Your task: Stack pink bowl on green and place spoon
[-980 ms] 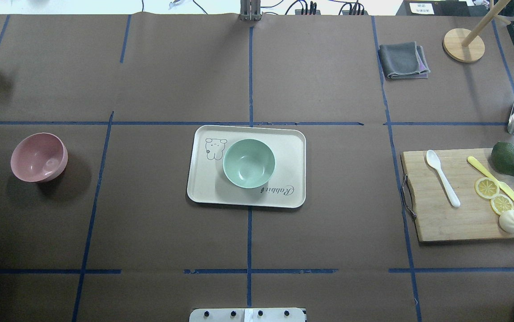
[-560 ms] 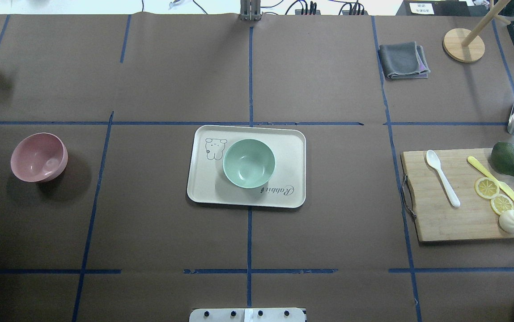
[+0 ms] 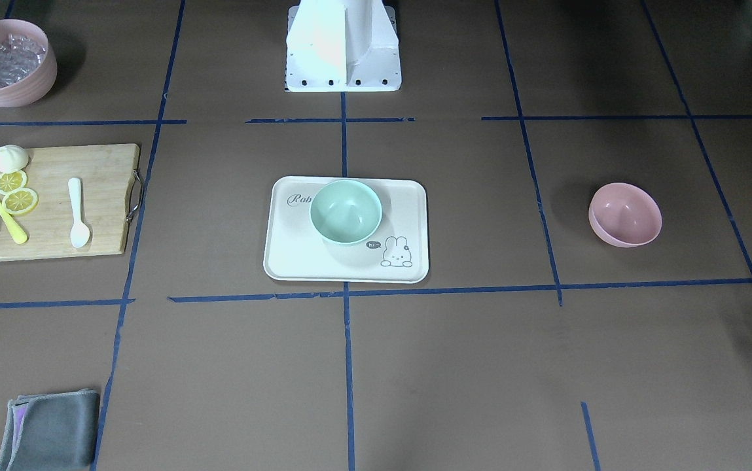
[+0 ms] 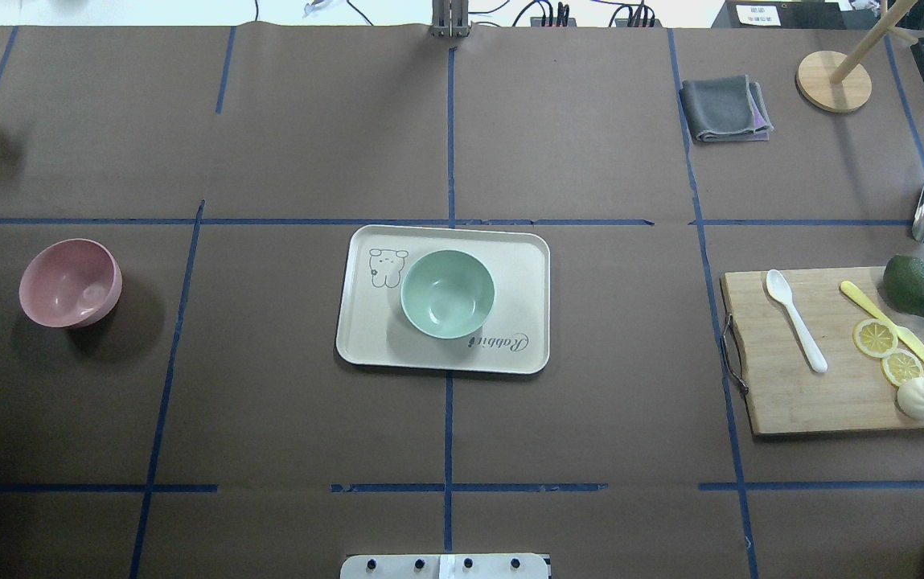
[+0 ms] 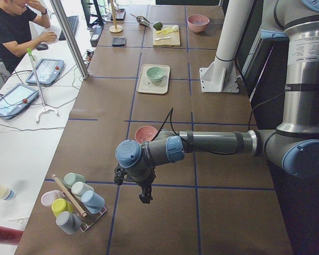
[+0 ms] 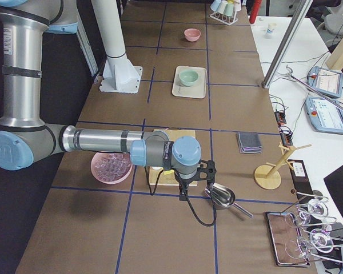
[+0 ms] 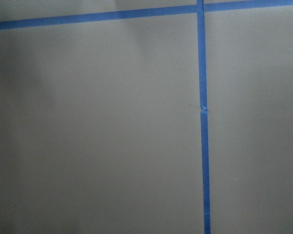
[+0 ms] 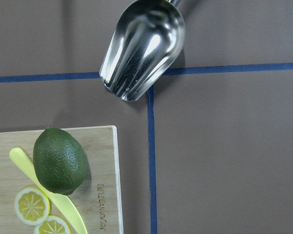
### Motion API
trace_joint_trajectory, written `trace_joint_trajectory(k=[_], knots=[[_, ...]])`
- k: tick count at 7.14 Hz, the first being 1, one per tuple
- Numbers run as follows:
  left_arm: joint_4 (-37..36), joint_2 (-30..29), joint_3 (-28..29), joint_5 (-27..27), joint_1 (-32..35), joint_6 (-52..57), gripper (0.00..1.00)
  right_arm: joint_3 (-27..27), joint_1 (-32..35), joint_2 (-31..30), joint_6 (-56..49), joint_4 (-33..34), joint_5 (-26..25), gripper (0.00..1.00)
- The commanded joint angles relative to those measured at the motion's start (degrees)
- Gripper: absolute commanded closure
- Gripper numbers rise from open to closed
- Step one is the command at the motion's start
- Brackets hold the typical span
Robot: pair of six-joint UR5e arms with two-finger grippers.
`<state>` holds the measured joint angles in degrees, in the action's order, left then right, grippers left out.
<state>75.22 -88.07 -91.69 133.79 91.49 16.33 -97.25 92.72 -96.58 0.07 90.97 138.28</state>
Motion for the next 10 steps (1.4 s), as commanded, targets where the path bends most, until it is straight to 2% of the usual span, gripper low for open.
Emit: trace_joint_trajectory(k=[1,5,6,7,8,10], knots=[[0.02,0.01,-0.68,0.24,0.00,-0.07,0.00,-0.05,0.00,0.34,0.01,0.00,0.06,0.00],[1.07,-1.57,-1.03,0.33,-0.26,-2.68,0.00,-0.40,0.00,0.69,0.01,-0.09,0.06,0.00],[1.33,-4.62,-1.38,0.24,-0.70,-4.27,0.00,-0.49,0.00,0.78,0.01,-0.09,0.15,0.00],[1.16,-4.57,-2.69,1.20,-1.05,-4.46,0.00,-0.92,0.00,0.69,0.19,-0.09,0.15,0.00],[1.25,-4.56,-2.79,1.47,-3.49,-7.07,0.00,-1.89,0.00,0.26,0.28,-0.09,0.23,0.00],[2.65,-4.48,-7.07,1.74,-6.31,-14.78,0.00,-2.42,0.00,0.07,0.45,-0.09,0.06,0.00]])
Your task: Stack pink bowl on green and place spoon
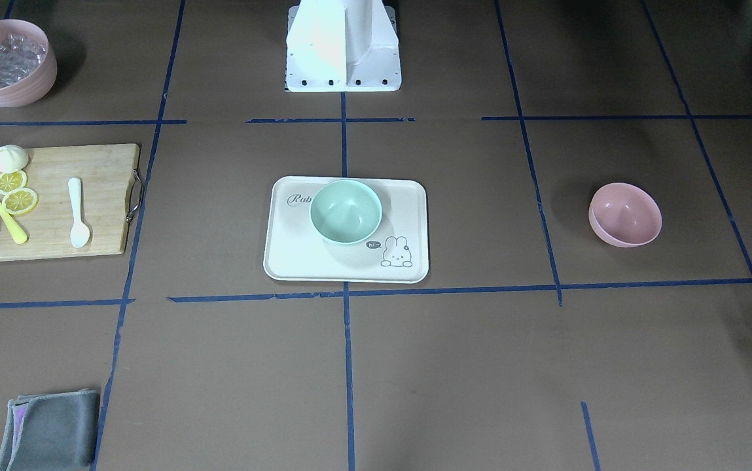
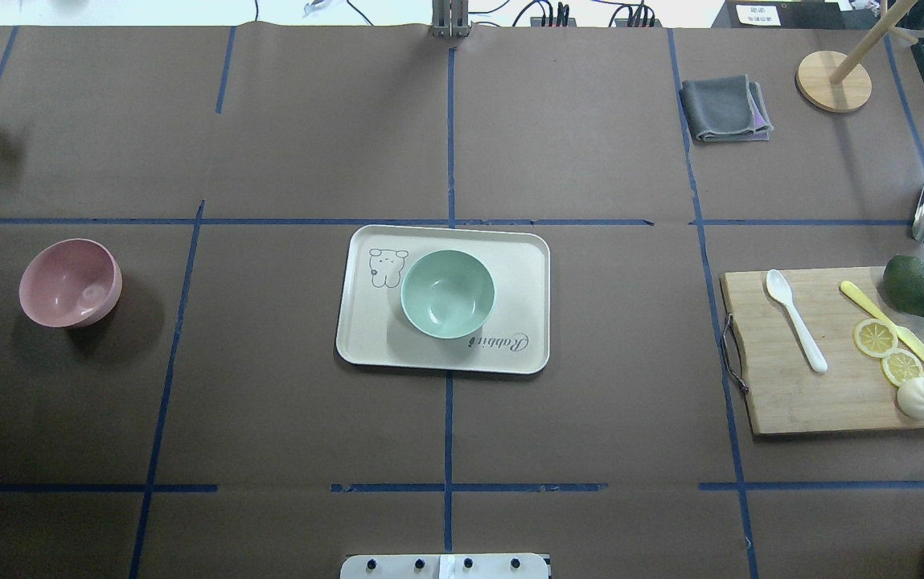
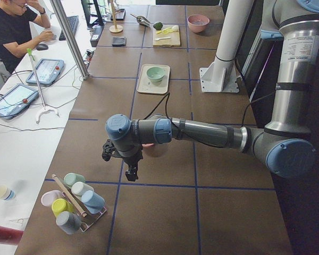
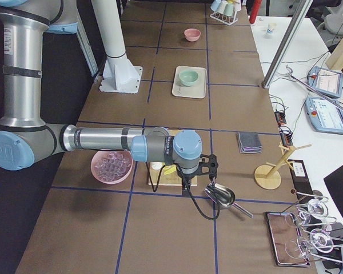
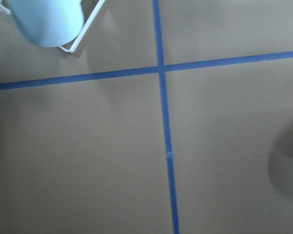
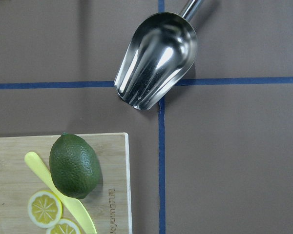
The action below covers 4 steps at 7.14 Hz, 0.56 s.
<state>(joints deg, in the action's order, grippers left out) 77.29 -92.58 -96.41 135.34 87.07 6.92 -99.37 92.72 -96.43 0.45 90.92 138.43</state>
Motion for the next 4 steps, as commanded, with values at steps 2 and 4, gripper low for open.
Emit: trace_joint_trajectory(k=[2,4], knots=[[3.80,0.38,-4.84,1.24,-8.81,-19.59,0.00,-0.48,0.00,-0.07,0.25,-0.04,-0.26,0.00],[15.38,2.74,-3.87,3.88,-11.37,-30.49,0.00,-1.00,0.00,-0.16,0.34,0.05,-0.35,0.00]])
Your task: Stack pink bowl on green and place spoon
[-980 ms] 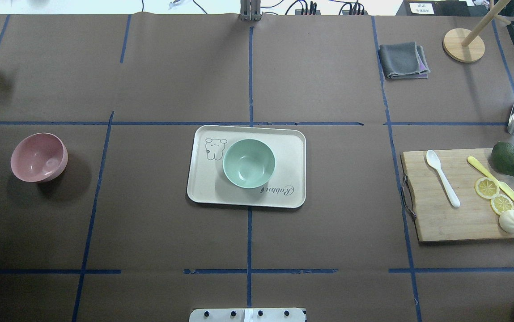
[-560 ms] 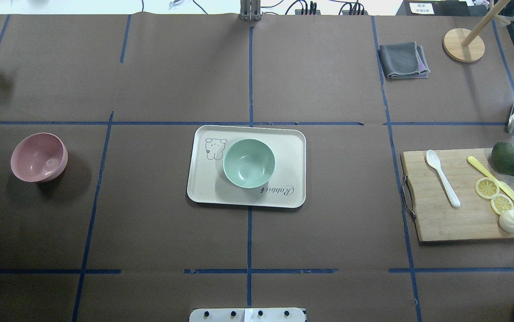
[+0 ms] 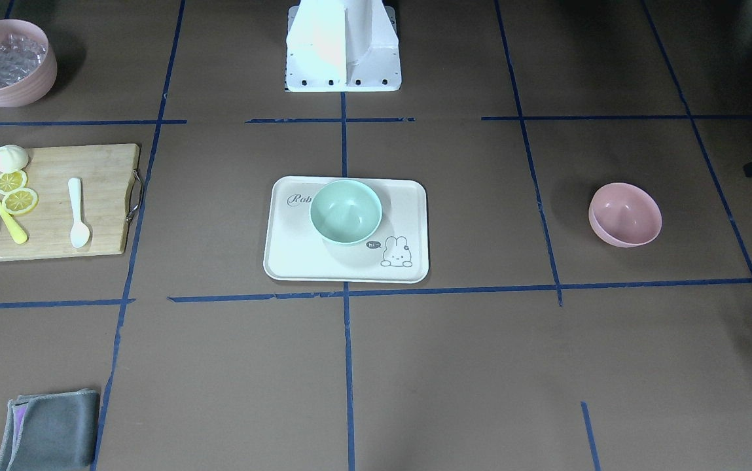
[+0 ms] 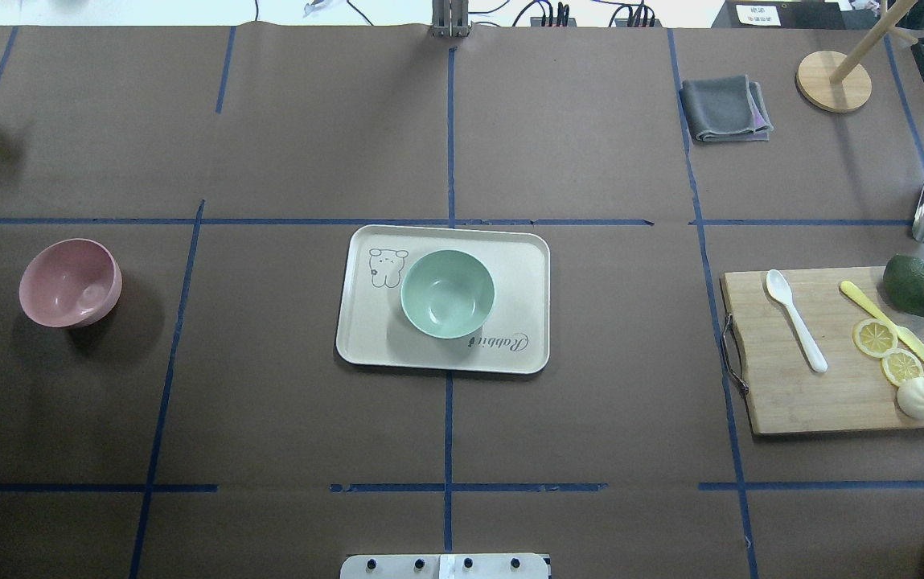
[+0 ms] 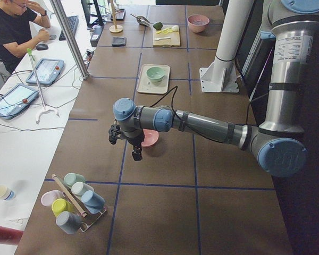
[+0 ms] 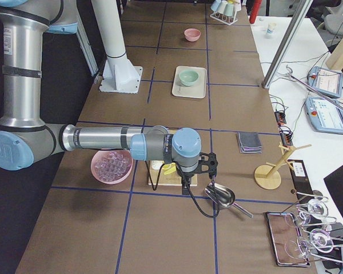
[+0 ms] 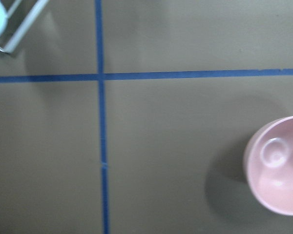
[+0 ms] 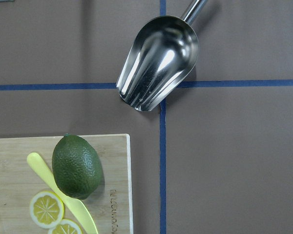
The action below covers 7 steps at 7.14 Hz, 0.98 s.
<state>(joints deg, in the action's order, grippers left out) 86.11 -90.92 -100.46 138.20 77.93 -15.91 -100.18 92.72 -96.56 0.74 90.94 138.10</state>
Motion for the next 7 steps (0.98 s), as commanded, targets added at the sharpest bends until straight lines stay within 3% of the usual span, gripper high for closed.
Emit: trace_joint_trajectory(k=[1,4,7], knots=[[11.39,1.10,0.61,0.15,-5.56,-13.39,0.00,-0.19,0.00,-0.12,0.05,0.03,-0.11,0.00],[26.16,1.10,6.22,-7.40,-12.87,-29.14,0.01,-0.19,0.00,-0.03,0.05,0.12,-0.11,0.00],[32.80,0.84,10.02,-7.33,-16.66,-34.78,0.02,-0.19,0.00,-0.03,-0.03,0.12,-0.11,0.00]])
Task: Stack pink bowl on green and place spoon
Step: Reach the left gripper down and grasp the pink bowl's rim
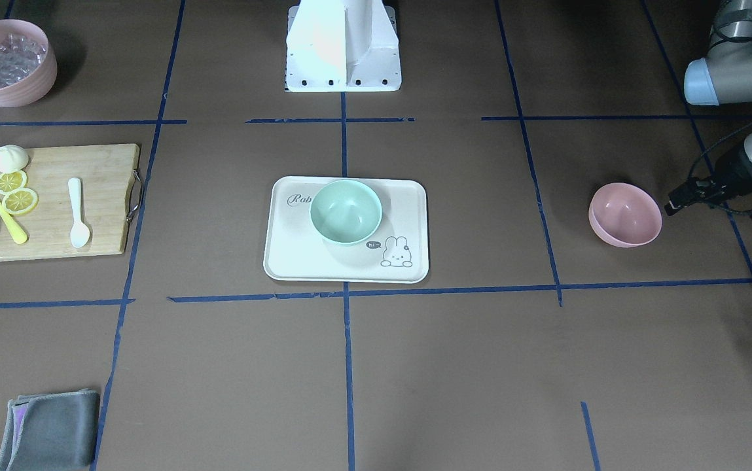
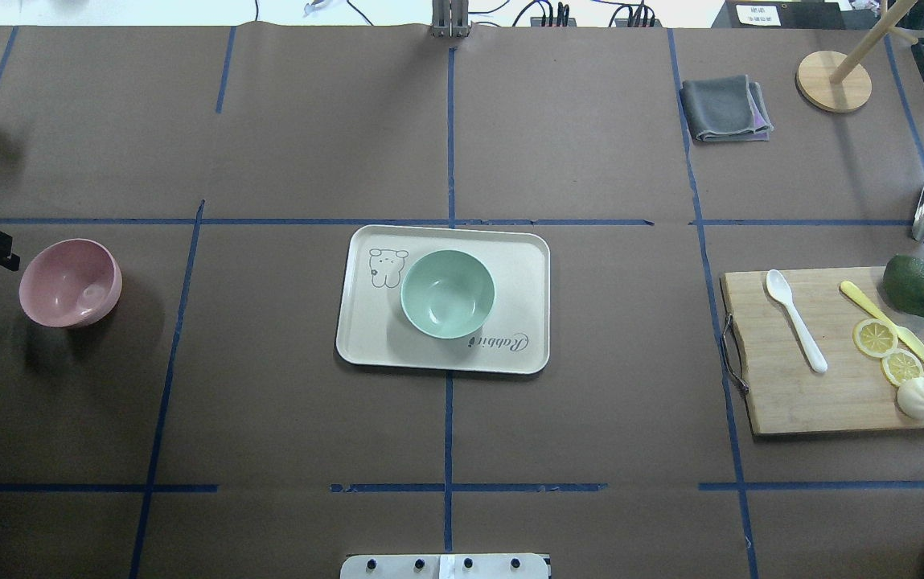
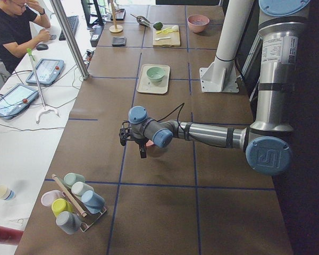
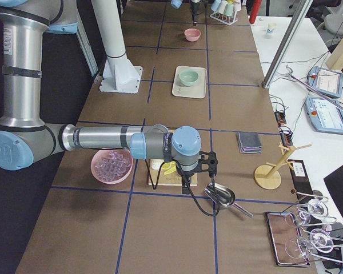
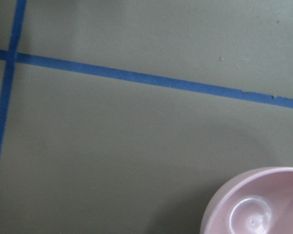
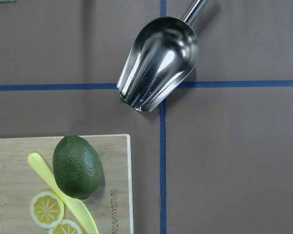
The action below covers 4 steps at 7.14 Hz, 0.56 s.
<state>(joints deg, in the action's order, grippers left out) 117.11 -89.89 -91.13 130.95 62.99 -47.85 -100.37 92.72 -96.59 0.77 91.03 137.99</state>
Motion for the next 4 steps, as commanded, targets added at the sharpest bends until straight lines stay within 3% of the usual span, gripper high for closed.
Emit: trace_joint_trajectory(k=[1,3,4], knots=[[1.80,-0.55,0.61,0.01,-3.12,-4.08,0.03,0.00,0.00,0.00,-0.07,0.02,-0.09,0.00],[1.80,-0.64,0.78,0.01,-4.62,-4.44,0.14,0.00,0.00,-0.09,-0.07,0.11,-0.09,0.00],[1.80,-0.72,0.78,0.27,-4.63,-4.44,0.40,0.00,0.00,-0.09,-0.07,0.11,-0.09,0.00]])
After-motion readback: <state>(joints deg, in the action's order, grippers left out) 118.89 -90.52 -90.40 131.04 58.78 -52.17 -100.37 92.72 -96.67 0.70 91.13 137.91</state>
